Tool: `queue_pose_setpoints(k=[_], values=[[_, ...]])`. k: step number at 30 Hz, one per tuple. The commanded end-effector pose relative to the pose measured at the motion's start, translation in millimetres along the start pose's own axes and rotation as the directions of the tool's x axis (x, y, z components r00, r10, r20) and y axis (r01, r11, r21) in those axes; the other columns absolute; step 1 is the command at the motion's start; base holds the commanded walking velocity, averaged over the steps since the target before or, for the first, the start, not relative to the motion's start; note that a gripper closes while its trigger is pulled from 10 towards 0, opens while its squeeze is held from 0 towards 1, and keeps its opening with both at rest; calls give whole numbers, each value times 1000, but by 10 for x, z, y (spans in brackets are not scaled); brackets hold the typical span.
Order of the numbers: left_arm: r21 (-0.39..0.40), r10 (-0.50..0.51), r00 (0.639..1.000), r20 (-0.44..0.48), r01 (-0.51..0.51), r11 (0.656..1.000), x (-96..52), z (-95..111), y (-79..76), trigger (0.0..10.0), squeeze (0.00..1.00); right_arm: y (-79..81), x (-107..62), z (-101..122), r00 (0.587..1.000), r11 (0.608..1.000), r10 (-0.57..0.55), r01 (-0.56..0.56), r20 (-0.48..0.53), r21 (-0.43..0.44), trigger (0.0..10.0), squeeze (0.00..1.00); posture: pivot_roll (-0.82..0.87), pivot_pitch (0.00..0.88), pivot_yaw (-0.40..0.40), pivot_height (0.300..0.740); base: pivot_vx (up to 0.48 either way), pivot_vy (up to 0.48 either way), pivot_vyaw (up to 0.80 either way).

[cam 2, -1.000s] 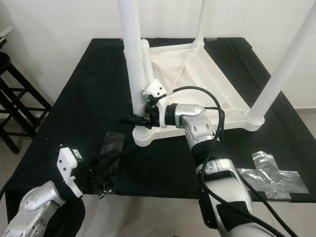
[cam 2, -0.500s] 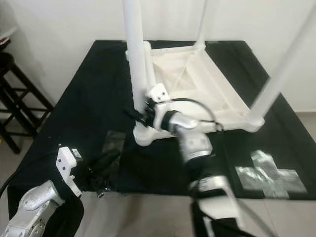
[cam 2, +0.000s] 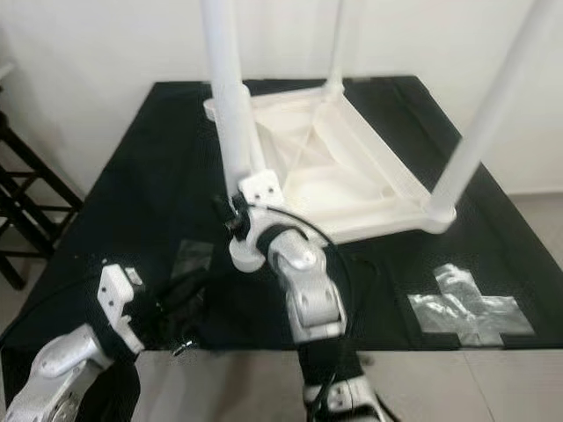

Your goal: Building children table

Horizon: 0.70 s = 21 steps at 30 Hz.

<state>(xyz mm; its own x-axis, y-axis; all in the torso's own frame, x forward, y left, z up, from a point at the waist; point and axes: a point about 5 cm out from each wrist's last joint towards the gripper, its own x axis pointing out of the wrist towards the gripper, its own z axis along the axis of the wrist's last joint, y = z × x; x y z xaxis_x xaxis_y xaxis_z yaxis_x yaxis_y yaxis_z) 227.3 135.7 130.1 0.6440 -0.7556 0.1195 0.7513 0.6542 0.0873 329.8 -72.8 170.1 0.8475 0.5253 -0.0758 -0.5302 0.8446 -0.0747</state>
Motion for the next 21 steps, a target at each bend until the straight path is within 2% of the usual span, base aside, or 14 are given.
queue_pose_setpoints(k=[1, 2, 4, 6, 7, 8, 9, 10, 13, 16, 17, 18, 20, 21], values=[[-3, 12, 1000, -16, -12, 1000, -35, -39, 9, 0, 0, -3, 9, -116, 998, 1000, 11, -10, -56, 30, 10000, 949, -1, 94, 20, 740, 0, 0, 0], [-3, 13, 1000, -15, -13, 1000, -33, -40, 8, 0, 0, -34, 25, -41, 999, 999, 8, -6, -39, 46, 10000, 1000, -1, 93, 21, 740, 0, 0, 0], [-3, 12, 1000, -15, -12, 1000, -29, -43, 6, 0, 0, -74, 56, 76, 998, 996, 56, -57, 8, 65, 10000, 1000, 1, 92, 21, 740, 0, 0, 0], [-4, 9, 1000, -16, -9, 1000, -23, -50, 1, 0, 0, -101, 60, 254, 974, 975, 213, -217, 72, 48, 10000, 1000, 2, 87, 21, 740, 0, 0, 0], [-5, 8, 1000, -16, -8, 1000, -20, -53, -3, 0, 0, -122, 33, 296, 946, 949, 316, -316, 77, -8, 10000, 698, 6, 84, 19, 740, 0, 0, 0], [-5, 8, 1000, -16, -8, 1000, -20, -53, -3, 0, 0, -122, 33, 296, 946, 949, 316, -316, 77, -8, 10000, 698, 6, 84, 19, 740, 0, 0, 0], [-5, 7, 1000, -16, -7, 1000, -18, -56, -6, 0, 0, -135, 10, 309, 924, 927, 376, -373, 68, -46, 10000, 698, 8, 84, 18, 740, 0, 0, 0], [-5, 7, 1000, -16, -7, 1000, -18, -58, -8, 0, 0, -158, -7, 304, 897, 898, 439, -436, 50, -66, 10000, 0, 11, 81, 18, 740, 0, 0, 0], [-4, 7, 1000, -17, -8, 1000, -18, -60, -10, 0, 0, -195, -11, 299, 873, 871, 487, -483, 31, -95, 10000, 0, 13, 81, 17, 740, 0, 0, 0], [-3, 8, 1000, -19, -8, 1000, -22, -67, -15, 0, 0, -279, -11, 317, 771, 766, 637, -634, -2, -102, 10000, 0, 19, 77, 17, 740, 0, 0, 0], [-3, 8, 1000, -19, -8, 1000, -22, -67, -15, 0, 0, -279, -11, 317, 771, 766, 637, -634, -2, -102, 10000, 0, 19, 77, 17, 740, 0, 0, 0], [-3, 7, 1000, -20, -7, 1000, -24, -70, -17, 0, 0, -296, -13, 320, 735, 731, 678, -676, -12, -96, 10000, 0, 21, 76, 18, 740, 0, 0, 0], [-3, 7, 1000, -20, -7, 1000, -24, -70, -17, 0, 0, -296, -13, 320, 735, 731, 678, -676, -12, -96, 10000, 0, 21, 76, 18, 740, 0, 0, 0], [-4, 6, 1000, -20, -6, 1000, -25, -72, -19, 0, 0, -311, -13, 326, 706, 702, 708, -707, -18, -84, 10000, 0, 21, 76, 18, 740, 0, 0, 0]])
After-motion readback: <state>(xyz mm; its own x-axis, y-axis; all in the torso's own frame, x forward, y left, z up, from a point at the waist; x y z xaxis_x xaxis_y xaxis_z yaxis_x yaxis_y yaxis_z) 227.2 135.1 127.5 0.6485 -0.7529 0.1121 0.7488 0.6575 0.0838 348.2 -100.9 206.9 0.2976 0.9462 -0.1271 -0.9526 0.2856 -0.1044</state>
